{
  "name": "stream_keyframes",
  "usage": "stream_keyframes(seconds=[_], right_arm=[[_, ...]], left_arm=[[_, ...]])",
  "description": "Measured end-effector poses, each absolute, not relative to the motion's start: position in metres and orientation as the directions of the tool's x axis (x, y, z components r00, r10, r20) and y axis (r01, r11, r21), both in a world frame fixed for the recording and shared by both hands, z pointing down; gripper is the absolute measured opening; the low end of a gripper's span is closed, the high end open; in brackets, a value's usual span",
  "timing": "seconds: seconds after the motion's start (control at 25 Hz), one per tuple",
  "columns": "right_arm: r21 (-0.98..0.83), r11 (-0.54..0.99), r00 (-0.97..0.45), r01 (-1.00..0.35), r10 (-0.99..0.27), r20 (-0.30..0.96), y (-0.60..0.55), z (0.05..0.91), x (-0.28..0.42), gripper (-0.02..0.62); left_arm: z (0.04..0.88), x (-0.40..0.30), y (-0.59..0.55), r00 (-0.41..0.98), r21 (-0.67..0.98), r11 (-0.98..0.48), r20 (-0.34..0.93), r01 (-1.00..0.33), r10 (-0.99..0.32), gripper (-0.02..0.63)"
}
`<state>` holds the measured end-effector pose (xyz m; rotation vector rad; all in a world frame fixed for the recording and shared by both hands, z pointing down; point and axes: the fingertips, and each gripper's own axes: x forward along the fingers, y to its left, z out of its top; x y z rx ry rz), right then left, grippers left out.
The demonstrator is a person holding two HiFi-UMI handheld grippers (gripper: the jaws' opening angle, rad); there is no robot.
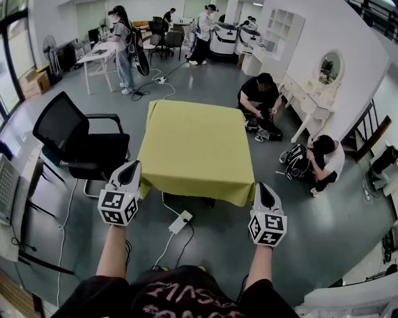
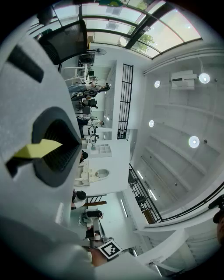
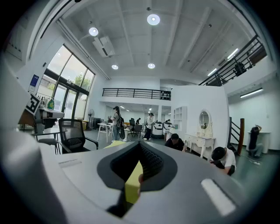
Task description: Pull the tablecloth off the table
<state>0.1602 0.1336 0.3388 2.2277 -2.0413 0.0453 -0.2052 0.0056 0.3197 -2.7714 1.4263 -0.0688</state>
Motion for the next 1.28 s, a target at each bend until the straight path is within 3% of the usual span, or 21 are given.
stream_keyframes(seconds=[0.68,1.28], right_arm=[[0.057,-0.116,0.119,-0.992,-0.991,0.066,0.133,0.334,0.158,0.009],[0.141,-0.105,0.12,-0.984,-0.987,0.103,0.121,0.338,0.099,0.009]], left_arm=[[0.326,-0.212,0.002,0.588,-0.038,-0.589,0.036,-0.807,-0.808,0.003],[0.339,-0.256,-0.022,0.625,-0.009,-0.626,0.042,-0.78,-0.78,0.003]])
